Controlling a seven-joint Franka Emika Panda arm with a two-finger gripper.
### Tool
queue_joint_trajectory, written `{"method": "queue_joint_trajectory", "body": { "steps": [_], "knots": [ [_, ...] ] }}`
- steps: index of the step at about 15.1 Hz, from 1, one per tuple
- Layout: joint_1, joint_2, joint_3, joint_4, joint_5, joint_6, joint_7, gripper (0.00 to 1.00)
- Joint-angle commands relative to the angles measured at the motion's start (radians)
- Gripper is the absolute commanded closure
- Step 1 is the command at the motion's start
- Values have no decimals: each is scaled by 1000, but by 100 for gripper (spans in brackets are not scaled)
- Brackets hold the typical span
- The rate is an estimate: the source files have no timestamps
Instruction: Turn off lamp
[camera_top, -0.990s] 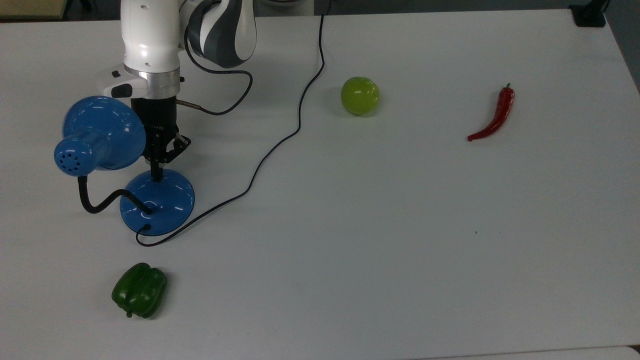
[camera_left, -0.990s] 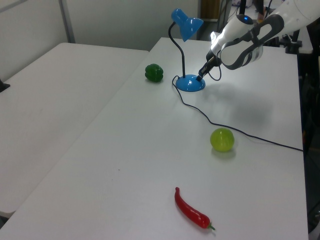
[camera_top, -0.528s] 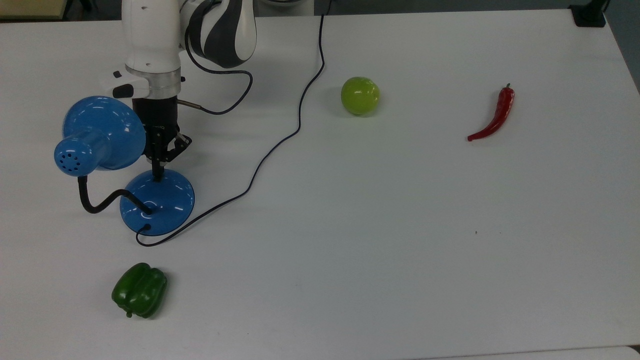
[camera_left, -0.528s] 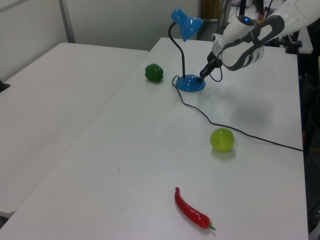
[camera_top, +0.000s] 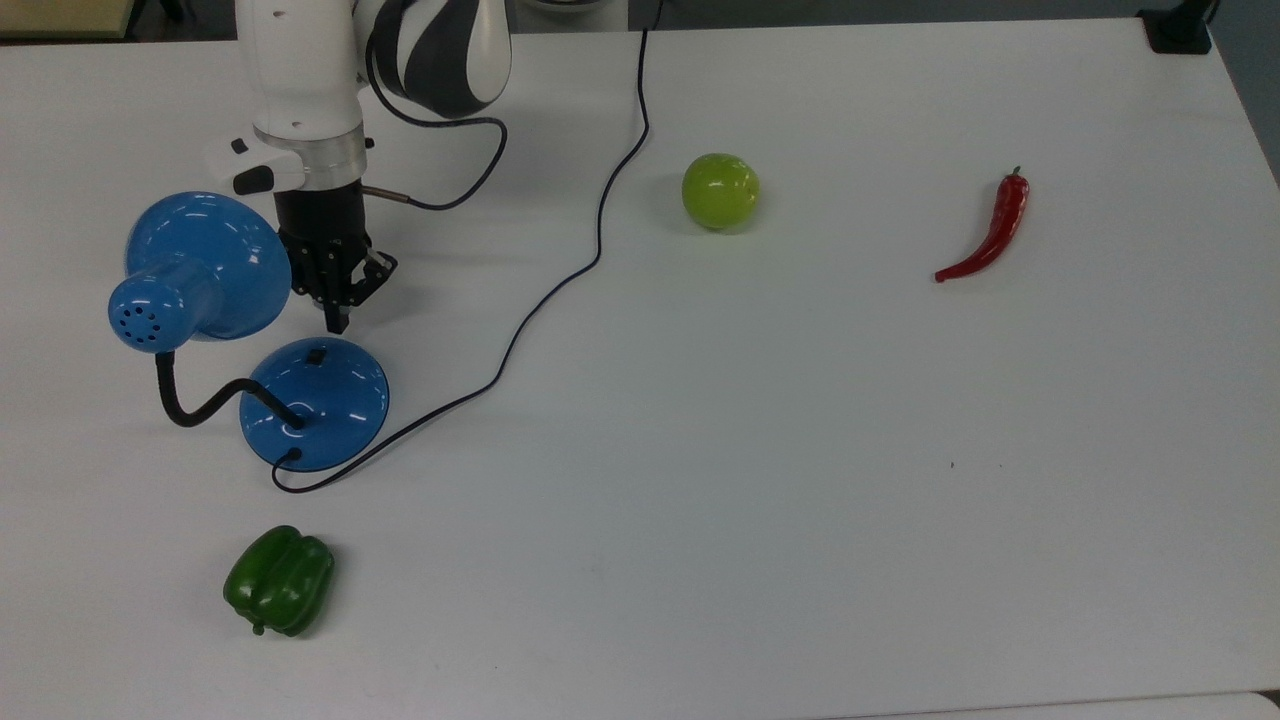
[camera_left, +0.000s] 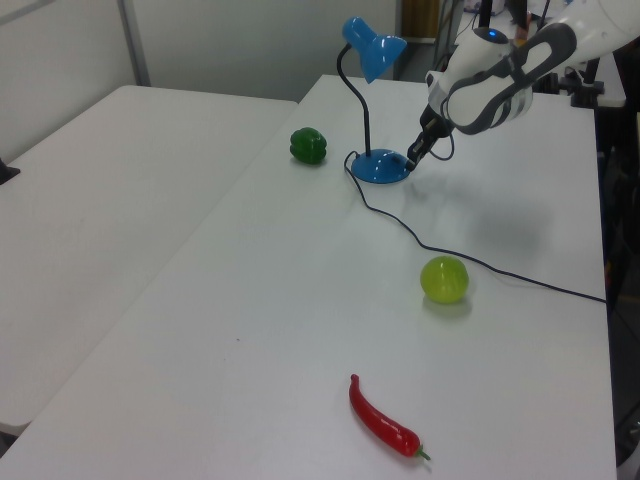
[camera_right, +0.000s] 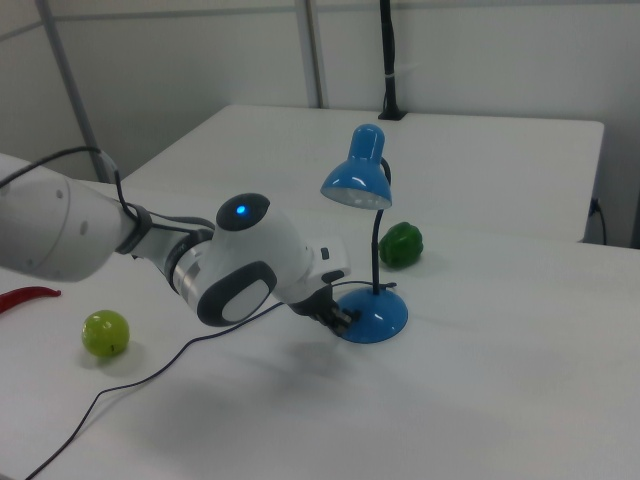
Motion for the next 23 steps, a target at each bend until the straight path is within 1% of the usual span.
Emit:
{"method": "queue_joint_trajectory", "body": {
  "steps": [1, 3, 4, 6, 7, 8, 9, 11, 12, 14, 16, 17, 18, 20, 22, 23],
  "knots": [
    [0, -125, -4, -36, -47, -194, -41, 100],
    [-3, -180, -6, -33, -105, -338, -39, 100],
    [-3, -214, -6, -33, -134, -424, -31, 96],
    [-4, -280, -7, -30, -171, -610, -25, 74],
    [-4, -307, -10, -20, -184, -679, -24, 50],
    [-9, -327, -14, -7, -190, -733, -19, 10],
    [-9, -364, -26, 18, -193, -823, -15, 0],
    [-9, -396, -49, 81, -191, -955, -13, 0],
    [-9, -400, -58, 128, -190, -1036, -11, 0],
    [-8, -391, -78, 255, -173, -1172, -10, 0],
    [-8, -394, -83, 334, -164, -1264, -2, 0],
    [-6, -394, -83, 371, -153, -1301, 39, 0],
    [-3, -394, -81, 409, -139, -1333, 107, 0],
    [6, -394, -66, 455, -122, -1350, 249, 0],
    [11, -387, -37, 501, -119, -1352, 367, 0],
    [11, -386, -12, 515, -118, -1353, 407, 0]
  ]
}}
